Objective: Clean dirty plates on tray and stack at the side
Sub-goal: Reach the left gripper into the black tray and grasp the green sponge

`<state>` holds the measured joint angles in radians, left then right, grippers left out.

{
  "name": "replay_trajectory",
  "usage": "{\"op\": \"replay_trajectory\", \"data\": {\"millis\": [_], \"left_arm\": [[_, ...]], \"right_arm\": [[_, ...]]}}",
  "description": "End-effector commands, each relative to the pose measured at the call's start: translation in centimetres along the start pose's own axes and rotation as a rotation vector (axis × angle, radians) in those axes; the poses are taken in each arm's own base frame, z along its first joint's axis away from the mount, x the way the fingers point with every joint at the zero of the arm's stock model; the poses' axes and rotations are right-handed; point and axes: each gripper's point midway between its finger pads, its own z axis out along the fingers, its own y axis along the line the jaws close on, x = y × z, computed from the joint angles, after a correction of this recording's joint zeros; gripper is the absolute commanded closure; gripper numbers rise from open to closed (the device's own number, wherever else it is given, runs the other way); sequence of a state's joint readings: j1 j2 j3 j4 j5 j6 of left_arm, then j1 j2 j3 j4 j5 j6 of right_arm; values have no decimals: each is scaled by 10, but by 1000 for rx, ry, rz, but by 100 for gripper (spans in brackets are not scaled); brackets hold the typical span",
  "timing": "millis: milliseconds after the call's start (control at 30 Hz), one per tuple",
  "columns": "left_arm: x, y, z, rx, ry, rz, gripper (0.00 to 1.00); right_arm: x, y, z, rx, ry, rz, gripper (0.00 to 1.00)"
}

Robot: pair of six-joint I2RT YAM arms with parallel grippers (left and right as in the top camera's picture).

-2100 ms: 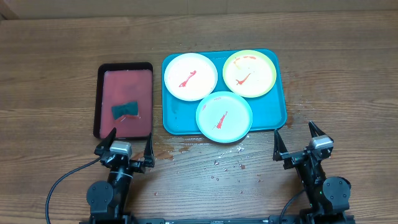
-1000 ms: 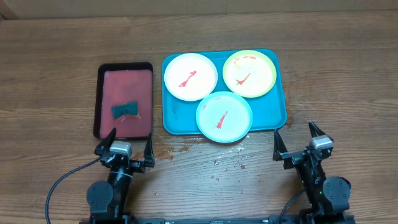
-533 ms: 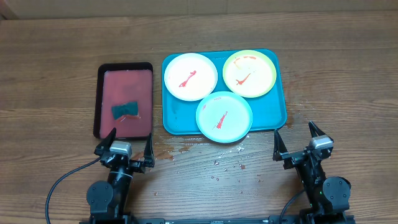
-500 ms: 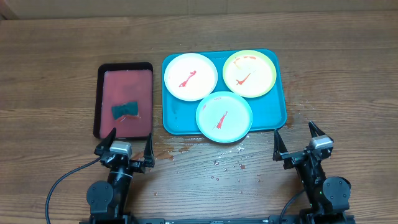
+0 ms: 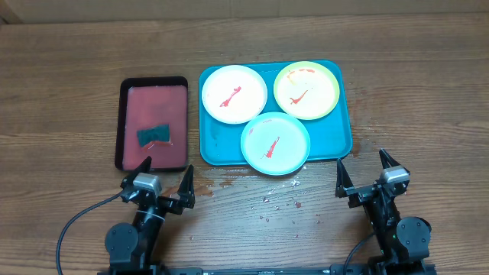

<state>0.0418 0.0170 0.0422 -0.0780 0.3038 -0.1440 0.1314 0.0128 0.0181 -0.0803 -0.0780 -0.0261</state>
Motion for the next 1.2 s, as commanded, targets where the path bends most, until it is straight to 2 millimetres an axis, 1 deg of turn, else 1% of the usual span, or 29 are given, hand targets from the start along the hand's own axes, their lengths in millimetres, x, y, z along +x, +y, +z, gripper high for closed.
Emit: {"op": "replay_trajectory", "data": {"millis": [0,133,233,400,533,600,700,767,833,1033,1167], "left_arm": [[-55,-8,-12,-12,-71,25,0],[-95,1,-17,-110,-15,98,0],[-114,16,-13,-212,109,103,0],[-132,44,0,-374,363,74,0],[-135,62,13,-476,576,25,0],[-131,66,25,-476,667,15,0],[-120,67,51,-431,752,-14,0],[-109,69,70,-407,778,-32,0],[-90,69,84,-372,832,-58,0],[-35,77,105,-348,999,-104,0],[-7,84,112,-356,1082,-117,0]], "right_arm": [[2,-2,0,7,-4,-1,0],[2,-2,0,7,-4,-1,0],[2,-2,0,7,-4,-1,0],[2,-2,0,7,-4,-1,0],[2,-2,0,7,-4,-1,0],[2,-2,0,7,-4,-1,0],[2,-2,0,7,-4,-1,0],[2,-2,0,7,-4,-1,0],[2,-2,0,7,-4,-1,0],[2,-2,0,7,-4,-1,0],[2,-2,0,7,-4,-1,0]]}}
